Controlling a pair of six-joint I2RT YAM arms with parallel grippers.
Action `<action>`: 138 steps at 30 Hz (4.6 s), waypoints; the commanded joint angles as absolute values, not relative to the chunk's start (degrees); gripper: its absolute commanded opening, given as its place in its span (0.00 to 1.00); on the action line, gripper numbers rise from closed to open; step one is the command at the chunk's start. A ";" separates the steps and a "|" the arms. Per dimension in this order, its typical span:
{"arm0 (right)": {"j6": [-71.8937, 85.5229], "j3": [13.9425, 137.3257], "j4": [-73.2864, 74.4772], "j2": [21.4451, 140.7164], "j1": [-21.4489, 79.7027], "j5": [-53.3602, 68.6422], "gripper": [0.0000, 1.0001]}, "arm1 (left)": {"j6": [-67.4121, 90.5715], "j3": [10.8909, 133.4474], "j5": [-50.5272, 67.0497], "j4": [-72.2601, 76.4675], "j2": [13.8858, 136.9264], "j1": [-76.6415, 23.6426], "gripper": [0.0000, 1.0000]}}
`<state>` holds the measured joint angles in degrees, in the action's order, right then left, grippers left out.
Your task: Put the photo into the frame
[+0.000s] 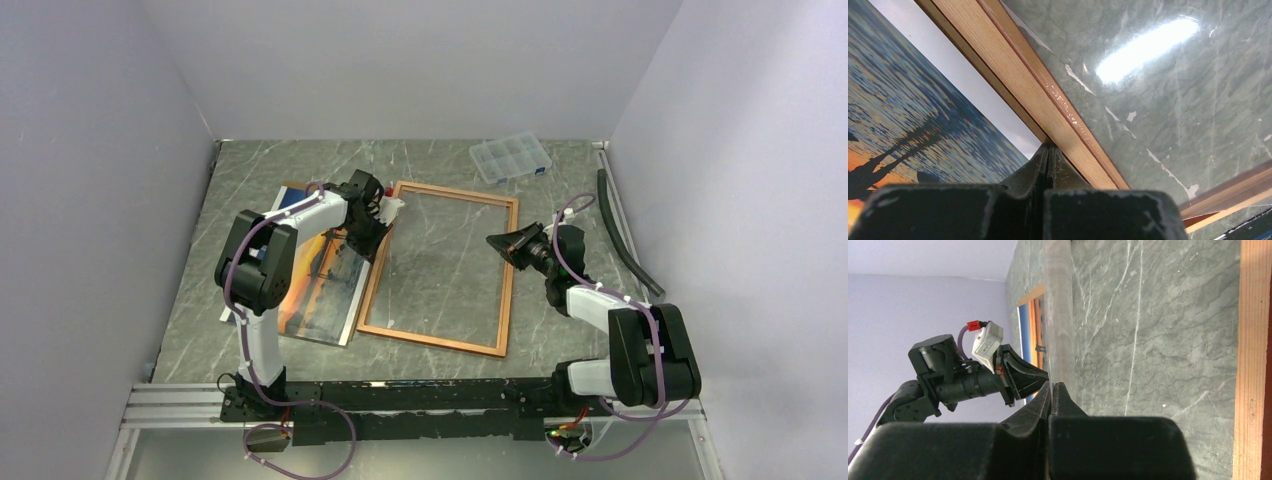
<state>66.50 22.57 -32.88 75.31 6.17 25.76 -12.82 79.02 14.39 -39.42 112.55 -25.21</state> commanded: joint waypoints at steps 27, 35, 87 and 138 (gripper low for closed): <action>63.95 22.97 -39.89 72.03 6.68 24.47 0.00 | -12.92 78.72 17.30 -37.65 110.74 -26.17 0.03; 65.65 22.81 -43.78 75.78 6.77 25.43 0.00 | -13.07 78.90 17.28 -37.65 110.98 -26.15 0.03; 37.46 40.64 -0.56 79.31 9.58 8.15 0.78 | -13.27 79.06 16.66 -37.42 109.80 -24.70 0.03; 42.53 80.74 12.04 104.59 47.69 0.98 0.77 | -21.62 88.68 8.65 -47.81 97.32 8.78 0.62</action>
<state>42.54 69.58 10.09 96.49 43.55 1.43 -16.99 91.83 13.32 -46.54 101.30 2.04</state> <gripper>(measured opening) 0.761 0.596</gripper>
